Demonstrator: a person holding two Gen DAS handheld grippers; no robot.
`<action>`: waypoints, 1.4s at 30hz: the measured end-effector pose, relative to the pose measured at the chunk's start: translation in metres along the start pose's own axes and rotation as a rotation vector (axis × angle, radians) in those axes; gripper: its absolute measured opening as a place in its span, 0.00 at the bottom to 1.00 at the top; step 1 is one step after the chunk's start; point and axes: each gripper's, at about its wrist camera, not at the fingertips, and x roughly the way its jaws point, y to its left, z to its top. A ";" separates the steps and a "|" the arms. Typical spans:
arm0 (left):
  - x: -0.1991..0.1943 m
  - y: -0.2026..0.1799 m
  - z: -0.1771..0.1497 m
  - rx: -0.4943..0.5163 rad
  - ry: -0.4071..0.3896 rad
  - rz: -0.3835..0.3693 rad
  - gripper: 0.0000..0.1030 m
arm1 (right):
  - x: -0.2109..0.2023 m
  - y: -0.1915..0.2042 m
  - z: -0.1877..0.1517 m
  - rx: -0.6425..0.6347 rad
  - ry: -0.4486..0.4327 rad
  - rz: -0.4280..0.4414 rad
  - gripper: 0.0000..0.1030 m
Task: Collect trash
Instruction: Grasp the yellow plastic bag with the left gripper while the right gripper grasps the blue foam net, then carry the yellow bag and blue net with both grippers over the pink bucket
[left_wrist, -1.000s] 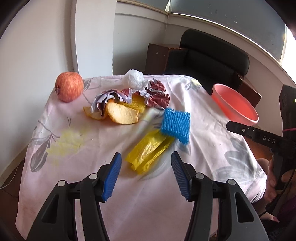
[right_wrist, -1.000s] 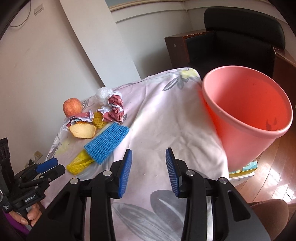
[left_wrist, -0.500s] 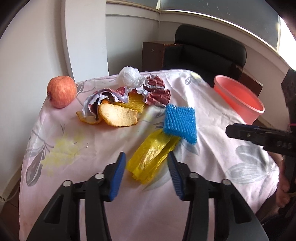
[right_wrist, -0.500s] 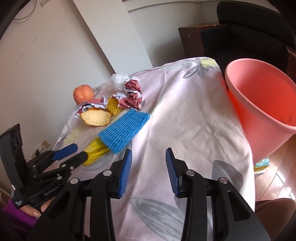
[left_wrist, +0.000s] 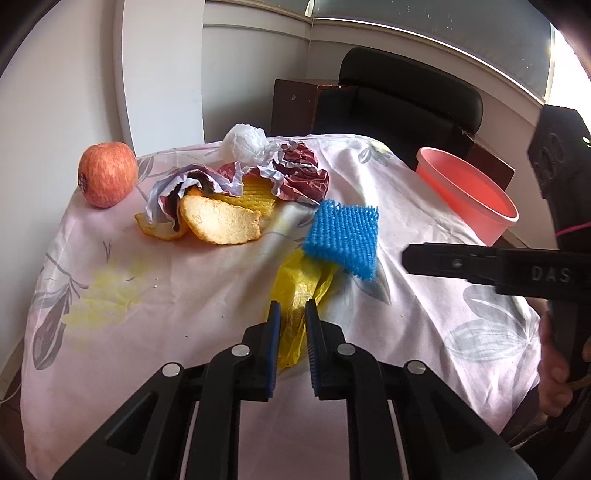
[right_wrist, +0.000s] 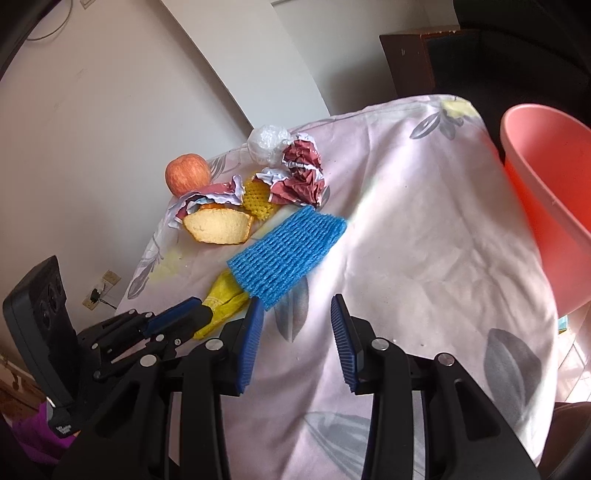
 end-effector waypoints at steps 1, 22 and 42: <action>0.000 -0.001 0.000 0.004 -0.001 -0.003 0.12 | 0.003 0.001 0.002 0.006 0.005 0.008 0.38; 0.006 0.003 -0.001 -0.057 0.019 -0.058 0.11 | 0.025 0.011 0.013 0.019 -0.007 -0.050 0.12; -0.013 0.009 0.006 -0.119 -0.039 -0.048 0.08 | -0.034 -0.022 0.007 0.002 -0.138 -0.109 0.07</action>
